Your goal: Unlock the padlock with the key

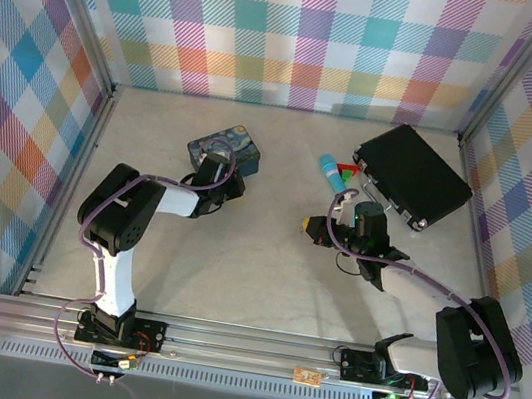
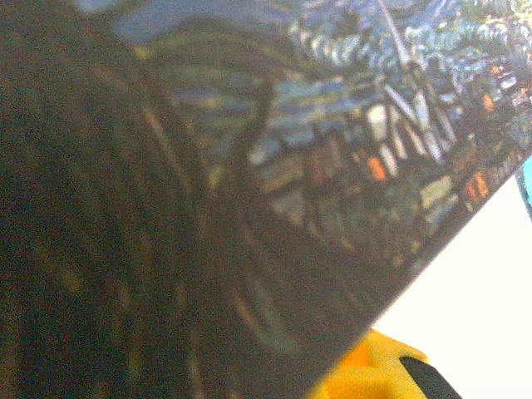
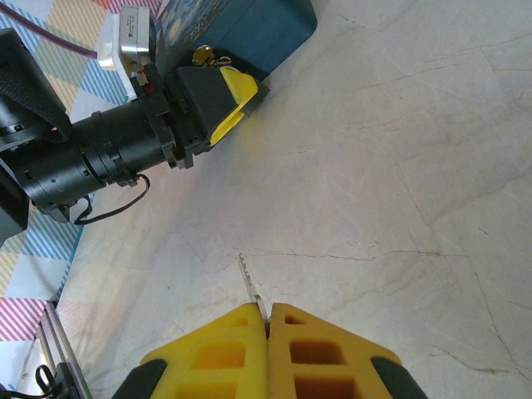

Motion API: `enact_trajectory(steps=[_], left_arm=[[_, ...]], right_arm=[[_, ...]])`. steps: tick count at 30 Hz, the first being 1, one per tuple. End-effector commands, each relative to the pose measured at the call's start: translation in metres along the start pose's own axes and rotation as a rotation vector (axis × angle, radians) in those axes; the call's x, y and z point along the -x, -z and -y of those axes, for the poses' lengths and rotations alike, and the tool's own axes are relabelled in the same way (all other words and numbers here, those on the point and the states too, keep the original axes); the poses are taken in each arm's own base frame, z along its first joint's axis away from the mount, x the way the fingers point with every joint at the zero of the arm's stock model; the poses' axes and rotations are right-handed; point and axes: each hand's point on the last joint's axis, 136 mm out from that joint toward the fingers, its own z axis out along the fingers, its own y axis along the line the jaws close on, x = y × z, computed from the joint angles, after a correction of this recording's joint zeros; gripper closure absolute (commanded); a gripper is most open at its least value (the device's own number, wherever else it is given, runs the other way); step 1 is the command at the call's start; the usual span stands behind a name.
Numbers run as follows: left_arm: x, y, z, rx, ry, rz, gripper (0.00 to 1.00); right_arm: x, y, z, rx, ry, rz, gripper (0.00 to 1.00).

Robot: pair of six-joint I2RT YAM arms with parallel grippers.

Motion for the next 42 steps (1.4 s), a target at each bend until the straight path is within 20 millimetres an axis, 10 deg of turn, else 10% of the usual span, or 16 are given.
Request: enact_trajectory(steps=[1, 21, 42], left_arm=[[-0.002, 0.001, -0.001, -0.004, 0.020, -0.022, 0.91], [-0.012, 0.031, 0.074, -0.431, 0.273, -0.156, 1.00], [-0.020, 0.051, 0.088, -0.689, 0.551, -0.187, 1.00]], right_arm=[[0.003, 0.002, -0.004, 0.016, 0.007, 0.022, 1.00], [0.014, -0.013, 0.022, -0.062, -0.159, 0.099, 1.00], [0.028, -0.088, -0.021, 0.200, -0.200, 0.126, 1.00]])
